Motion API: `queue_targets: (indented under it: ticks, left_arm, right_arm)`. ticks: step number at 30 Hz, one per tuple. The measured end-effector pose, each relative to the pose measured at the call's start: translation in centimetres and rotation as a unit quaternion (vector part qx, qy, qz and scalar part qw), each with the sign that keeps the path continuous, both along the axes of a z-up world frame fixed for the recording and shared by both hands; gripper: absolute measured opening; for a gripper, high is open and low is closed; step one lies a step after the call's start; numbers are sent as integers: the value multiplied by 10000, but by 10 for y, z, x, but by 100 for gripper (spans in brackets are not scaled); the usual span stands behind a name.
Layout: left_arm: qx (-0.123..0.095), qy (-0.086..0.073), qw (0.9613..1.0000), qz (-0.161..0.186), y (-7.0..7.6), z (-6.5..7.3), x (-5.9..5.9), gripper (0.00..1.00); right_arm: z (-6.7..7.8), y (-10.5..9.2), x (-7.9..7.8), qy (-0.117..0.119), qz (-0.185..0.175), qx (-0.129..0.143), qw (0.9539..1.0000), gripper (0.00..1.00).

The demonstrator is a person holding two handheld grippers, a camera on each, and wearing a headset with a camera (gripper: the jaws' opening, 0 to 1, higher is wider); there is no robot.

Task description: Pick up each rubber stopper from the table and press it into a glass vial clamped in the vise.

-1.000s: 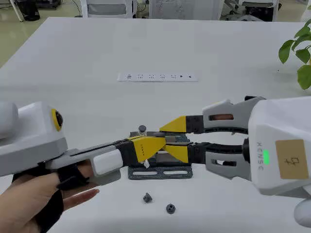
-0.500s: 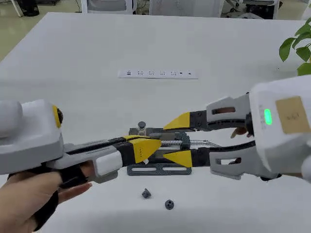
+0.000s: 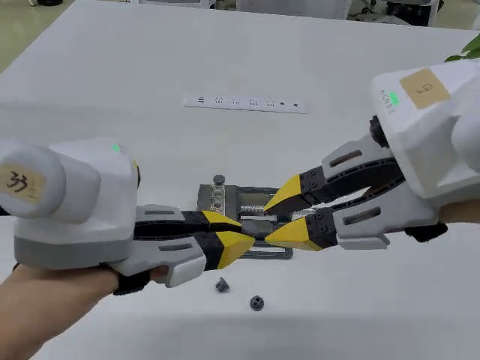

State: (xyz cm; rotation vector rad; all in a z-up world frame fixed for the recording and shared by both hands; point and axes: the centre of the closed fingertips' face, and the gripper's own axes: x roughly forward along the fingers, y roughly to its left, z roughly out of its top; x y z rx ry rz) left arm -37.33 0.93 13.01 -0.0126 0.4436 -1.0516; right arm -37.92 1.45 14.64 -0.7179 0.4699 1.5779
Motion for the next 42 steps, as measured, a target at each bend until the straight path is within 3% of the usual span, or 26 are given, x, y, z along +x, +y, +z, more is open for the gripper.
queue_targets:
  ticks: [6,14,28,42]
  left_arm:
    - [214,-273,9992,-181,-3,-1,-7,3]
    - [295,-555,9974,-339,-1,-1,-11,3]
    - [519,-790,9935,-638,-2,-4,-18,3]
    - [363,-575,9964,-511,-2,-5,-15,3]
  right_arm:
    - [-9,3,-7,255,201,-174,9993,11]
    - [-16,1,-11,285,318,-369,9984,9]
    - [-21,2,-21,342,546,-543,9964,8]
    - [-22,3,-20,151,675,-662,9954,8]
